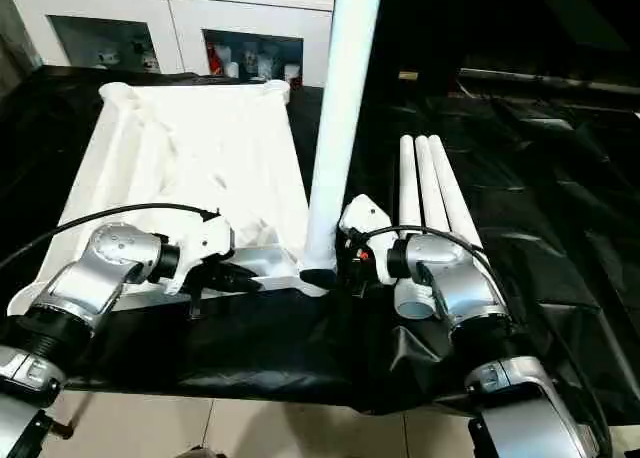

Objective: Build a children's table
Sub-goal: Rotate leg to tighten

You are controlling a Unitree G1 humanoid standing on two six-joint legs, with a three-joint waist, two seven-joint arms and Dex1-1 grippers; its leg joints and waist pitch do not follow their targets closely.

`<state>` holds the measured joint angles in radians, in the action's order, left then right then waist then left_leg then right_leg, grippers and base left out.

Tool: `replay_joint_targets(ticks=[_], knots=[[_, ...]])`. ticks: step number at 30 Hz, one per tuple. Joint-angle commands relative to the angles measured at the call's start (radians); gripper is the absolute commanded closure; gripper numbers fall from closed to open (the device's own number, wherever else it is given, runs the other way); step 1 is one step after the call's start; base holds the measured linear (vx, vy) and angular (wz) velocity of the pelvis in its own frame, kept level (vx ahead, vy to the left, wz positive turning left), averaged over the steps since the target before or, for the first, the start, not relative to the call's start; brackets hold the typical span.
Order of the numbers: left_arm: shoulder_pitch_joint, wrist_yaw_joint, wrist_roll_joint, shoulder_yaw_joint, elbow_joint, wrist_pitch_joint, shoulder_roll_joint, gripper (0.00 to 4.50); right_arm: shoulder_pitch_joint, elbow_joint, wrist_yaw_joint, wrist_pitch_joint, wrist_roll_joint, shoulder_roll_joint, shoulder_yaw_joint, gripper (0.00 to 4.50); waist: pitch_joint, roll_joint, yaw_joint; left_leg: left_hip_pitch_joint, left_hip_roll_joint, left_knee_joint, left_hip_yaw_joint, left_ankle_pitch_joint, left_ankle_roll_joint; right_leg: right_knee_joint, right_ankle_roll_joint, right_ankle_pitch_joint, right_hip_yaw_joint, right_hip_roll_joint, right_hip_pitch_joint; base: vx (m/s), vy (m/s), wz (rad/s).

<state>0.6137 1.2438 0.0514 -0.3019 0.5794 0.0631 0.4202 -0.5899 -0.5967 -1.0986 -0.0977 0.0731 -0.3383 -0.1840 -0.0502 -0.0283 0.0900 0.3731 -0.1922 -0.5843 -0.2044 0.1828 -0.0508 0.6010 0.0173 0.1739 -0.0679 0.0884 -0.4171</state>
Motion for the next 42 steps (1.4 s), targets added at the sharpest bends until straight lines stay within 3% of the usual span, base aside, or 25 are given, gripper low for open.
replay_joint_targets(ticks=[1,5,10,11,21,30,37,40,42], knots=[[-0.007,0.034,-0.017,-0.022,-0.043,-0.004,-0.015,4.5,0.004,-0.006,-0.009,0.009,0.011,0.004,0.0,0.1,0.067,0.004,-0.004,-0.018,-0.046,0.061,0.016,0.157,0.041,-0.05,0.251,0.104,0.046,0.058,0.058,0.0,0.0,0.0],[-0.009,0.033,-0.015,-0.022,-0.043,-0.003,-0.014,4.5,0.004,-0.013,-0.012,0.007,0.015,0.009,-0.001,0.44,0.065,0.003,-0.004,-0.02,-0.046,0.063,0.017,0.183,0.027,-0.055,0.236,0.153,0.047,0.059,0.056,0.0,0.0,0.0],[-0.012,0.029,-0.013,-0.023,-0.043,-0.001,-0.011,4.5,0.006,-0.02,-0.018,0.008,0.015,0.012,-0.005,0.72,0.068,0.003,-0.004,-0.019,-0.045,0.06,0.017,0.163,0.034,-0.05,0.238,0.123,0.047,0.058,0.057,0.0,0.0,0.0],[-0.012,0.029,-0.014,-0.024,-0.044,0.0,-0.009,4.5,0.007,-0.026,-0.018,0.012,0.013,0.013,-0.005,1.01,0.067,0.003,-0.004,-0.018,-0.045,0.06,0.016,0.162,0.035,-0.049,0.24,0.119,0.046,0.057,0.056,0.0,0.0,0.0],[-0.017,0.022,-0.011,-0.019,-0.038,0.0,-0.004,4.5,0.032,-0.055,-0.011,0.005,0.024,0.021,0.01,1.66,0.067,0.004,-0.004,-0.02,-0.045,0.06,0.018,0.181,0.026,-0.051,0.237,0.145,0.046,0.058,0.056,0.0,0.0,0.0],[-0.02,0.028,-0.013,-0.019,-0.036,0.004,0.002,4.5,0.053,-0.147,0.05,0.015,0.042,0.051,0.049,1.74,0.062,0.014,-0.008,-0.025,-0.045,0.068,0.021,0.258,-0.004,-0.063,0.226,0.228,0.046,0.059,0.053,0.0,0.0,0.0],[-0.018,0.031,-0.012,-0.019,-0.03,0.004,0.006,4.5,0.055,-0.163,0.076,0.022,0.036,0.066,0.05,1.74,0.063,0.017,-0.009,-0.024,-0.044,0.069,0.023,0.263,-0.008,-0.061,0.23,0.206,0.046,0.058,0.055,0.0,0.0,0.0],[-0.01,0.006,0.0,-0.02,-0.013,0.014,0.001,4.5,0.046,-0.209,0.159,0.046,0.003,0.081,0.045,1.74,0.057,0.018,-0.018,-0.026,-0.043,0.074,0.025,0.314,-0.024,-0.069,0.22,0.279,0.046,0.06,0.05,0.0,0.0,0.0],[0.012,-0.076,0.025,-0.011,0.034,0.044,-0.026,4.5,0.03,-0.28,0.323,0.068,-0.034,0.117,0.049,1.75,0.047,0.017,-0.035,-0.035,-0.039,0.076,0.033,0.398,-0.046,-0.087,0.182,0.44,0.043,0.064,0.042,0.0,0.0,0.0]])
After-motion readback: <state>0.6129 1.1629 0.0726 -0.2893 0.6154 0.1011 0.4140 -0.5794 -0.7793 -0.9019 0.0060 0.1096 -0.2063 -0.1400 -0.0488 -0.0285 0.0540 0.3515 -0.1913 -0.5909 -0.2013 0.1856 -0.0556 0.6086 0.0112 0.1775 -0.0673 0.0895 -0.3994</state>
